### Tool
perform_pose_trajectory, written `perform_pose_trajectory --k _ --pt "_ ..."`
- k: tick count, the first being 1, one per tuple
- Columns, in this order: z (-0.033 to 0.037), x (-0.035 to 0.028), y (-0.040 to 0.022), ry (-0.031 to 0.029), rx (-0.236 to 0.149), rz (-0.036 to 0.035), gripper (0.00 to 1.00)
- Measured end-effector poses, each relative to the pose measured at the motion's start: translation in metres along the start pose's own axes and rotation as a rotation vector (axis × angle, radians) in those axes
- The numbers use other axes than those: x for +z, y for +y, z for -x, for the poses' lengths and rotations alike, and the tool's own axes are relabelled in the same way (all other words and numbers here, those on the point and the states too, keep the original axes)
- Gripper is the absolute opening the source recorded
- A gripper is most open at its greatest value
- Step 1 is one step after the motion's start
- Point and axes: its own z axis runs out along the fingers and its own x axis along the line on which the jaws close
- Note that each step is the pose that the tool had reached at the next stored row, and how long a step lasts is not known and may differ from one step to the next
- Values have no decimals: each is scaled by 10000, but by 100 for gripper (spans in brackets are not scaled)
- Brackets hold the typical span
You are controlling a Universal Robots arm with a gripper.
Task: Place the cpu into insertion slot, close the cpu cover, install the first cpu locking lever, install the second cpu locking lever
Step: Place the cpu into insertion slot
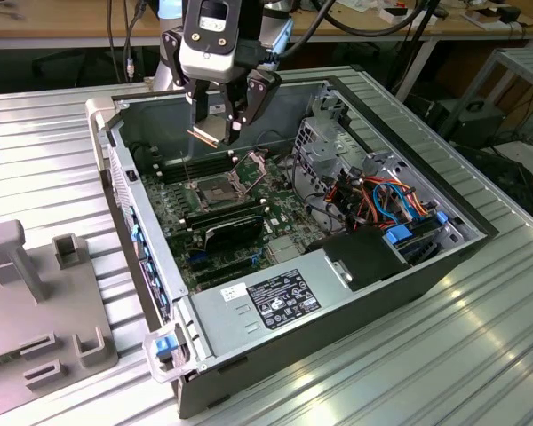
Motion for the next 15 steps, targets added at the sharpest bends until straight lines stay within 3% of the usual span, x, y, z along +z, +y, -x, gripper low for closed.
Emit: perform_pose_trajectory --k 15 --pt "0 1 0 -14 309 -7 55"
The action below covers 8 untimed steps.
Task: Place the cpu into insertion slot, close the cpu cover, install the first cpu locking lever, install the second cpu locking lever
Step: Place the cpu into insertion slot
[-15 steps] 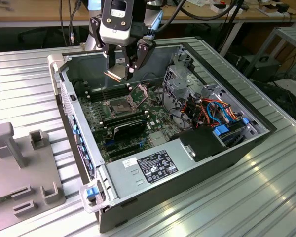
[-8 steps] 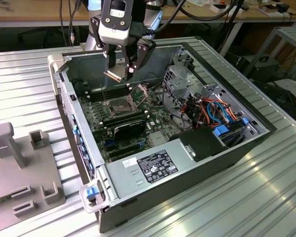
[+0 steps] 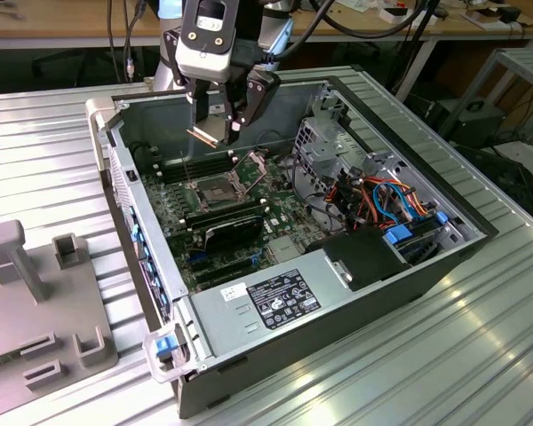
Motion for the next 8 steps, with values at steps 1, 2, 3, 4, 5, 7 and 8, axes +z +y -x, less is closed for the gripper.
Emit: perform_pose_trajectory --k 1,2,3,4,5,7,8 --pt "0 0 0 -1 2 0 55" --pt "0 0 0 -1 3 0 55" --pt "0 0 0 0 4 0 55" --pt "0 0 0 0 4 0 55" --pt "0 0 0 0 6 0 55" --pt "0 1 0 -2 35 0 55" --pt "0 1 0 -3 71 -2 55"
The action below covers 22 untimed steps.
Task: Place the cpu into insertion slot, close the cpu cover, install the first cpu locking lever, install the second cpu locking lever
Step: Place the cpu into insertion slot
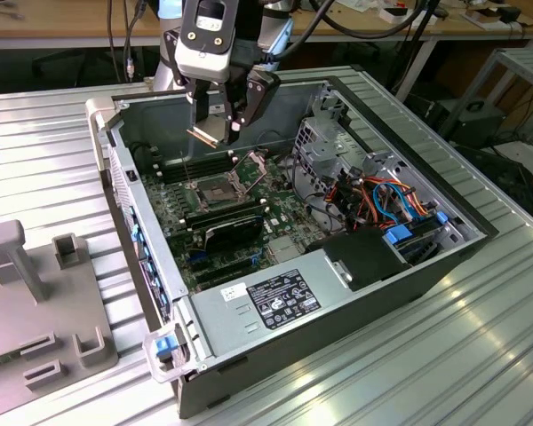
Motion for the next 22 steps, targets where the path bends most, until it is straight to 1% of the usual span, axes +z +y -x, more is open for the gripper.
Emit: perform_pose_trajectory --k 7,15,18,22 --pt "0 1 0 -13 278 -7 55" --pt "0 4 0 -33 721 -17 55" --pt "0 4 0 -38 836 -20 55" --pt "0 4 0 -38 846 -20 55"
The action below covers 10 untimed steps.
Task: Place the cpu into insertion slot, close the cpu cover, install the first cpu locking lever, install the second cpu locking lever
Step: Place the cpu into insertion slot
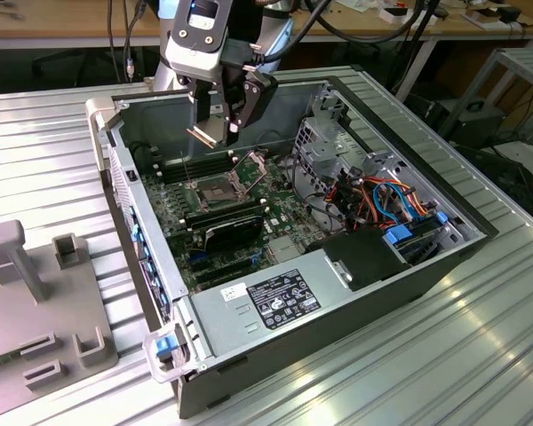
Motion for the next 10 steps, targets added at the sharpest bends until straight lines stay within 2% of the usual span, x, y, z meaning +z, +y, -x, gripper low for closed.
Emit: perform_pose_trajectory --k 10 --pt "0 0 0 -1 3 0 55"
